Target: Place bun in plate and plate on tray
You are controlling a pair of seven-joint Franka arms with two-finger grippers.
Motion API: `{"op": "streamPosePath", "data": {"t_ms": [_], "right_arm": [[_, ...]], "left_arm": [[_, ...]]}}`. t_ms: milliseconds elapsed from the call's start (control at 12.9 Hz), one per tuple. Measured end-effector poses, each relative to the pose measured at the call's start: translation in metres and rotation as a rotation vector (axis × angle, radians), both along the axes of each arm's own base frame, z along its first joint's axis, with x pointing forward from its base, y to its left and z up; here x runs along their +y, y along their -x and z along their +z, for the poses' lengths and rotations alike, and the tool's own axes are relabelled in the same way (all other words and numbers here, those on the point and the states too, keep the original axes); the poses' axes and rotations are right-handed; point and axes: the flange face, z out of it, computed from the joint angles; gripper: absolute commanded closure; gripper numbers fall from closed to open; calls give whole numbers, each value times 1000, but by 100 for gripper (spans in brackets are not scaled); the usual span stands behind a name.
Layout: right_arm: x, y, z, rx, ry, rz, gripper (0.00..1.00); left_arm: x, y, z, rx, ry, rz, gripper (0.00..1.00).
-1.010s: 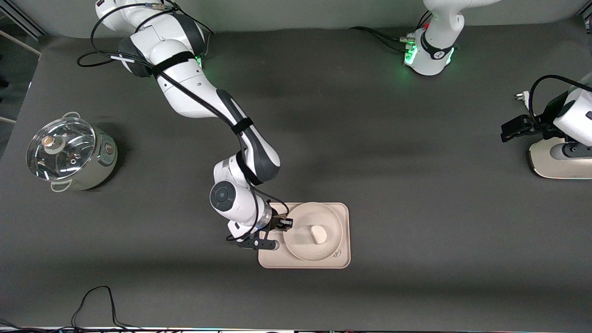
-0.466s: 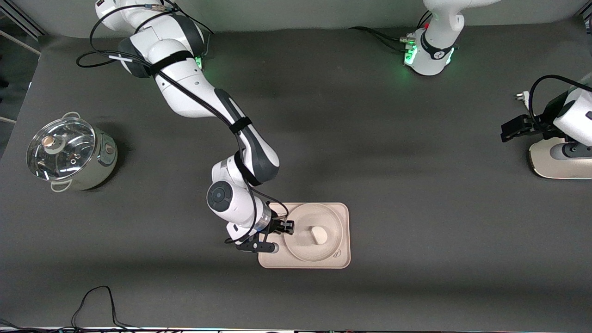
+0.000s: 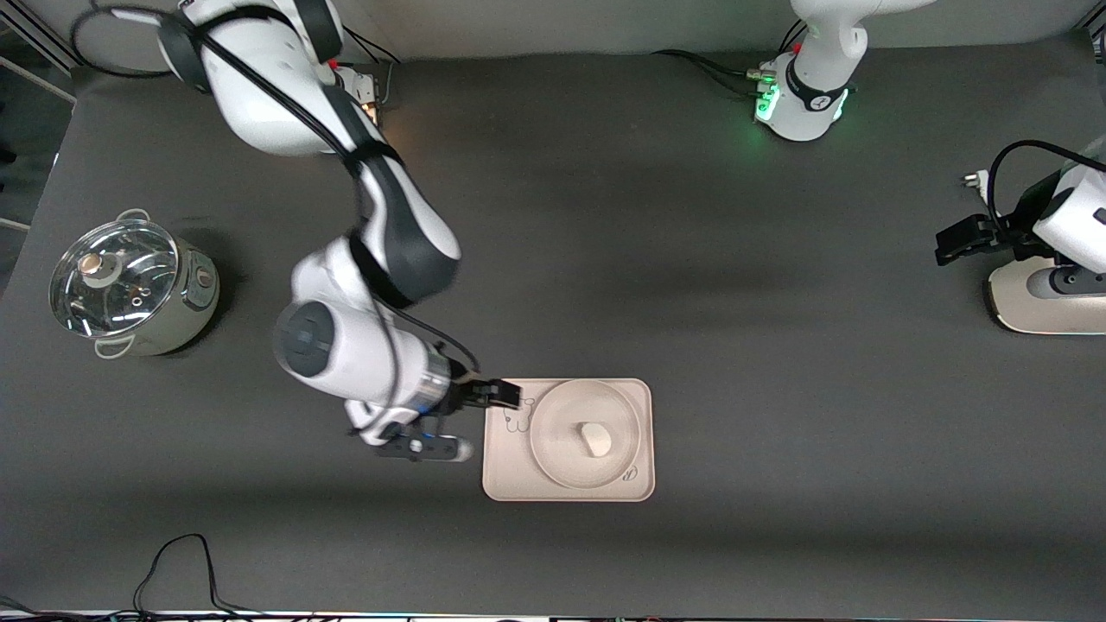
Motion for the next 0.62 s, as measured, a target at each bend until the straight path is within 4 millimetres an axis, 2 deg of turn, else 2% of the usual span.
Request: {"op": "streamPosePath", "data": {"t_ms": [78,311,466,622], "right_arm": [[-49,23,61,-1,72,-8,0],[-140,77,137,35,166,14,0],[-204,105,169,38,219,47,0],[-253,113,180,21,246,87,0]], "left_arm": [[0,0,0,0,0,0,0],[0,0,0,0,0,0,0],[0,0,0,0,0,0,0],[0,0,0,0,0,0,0]]}}
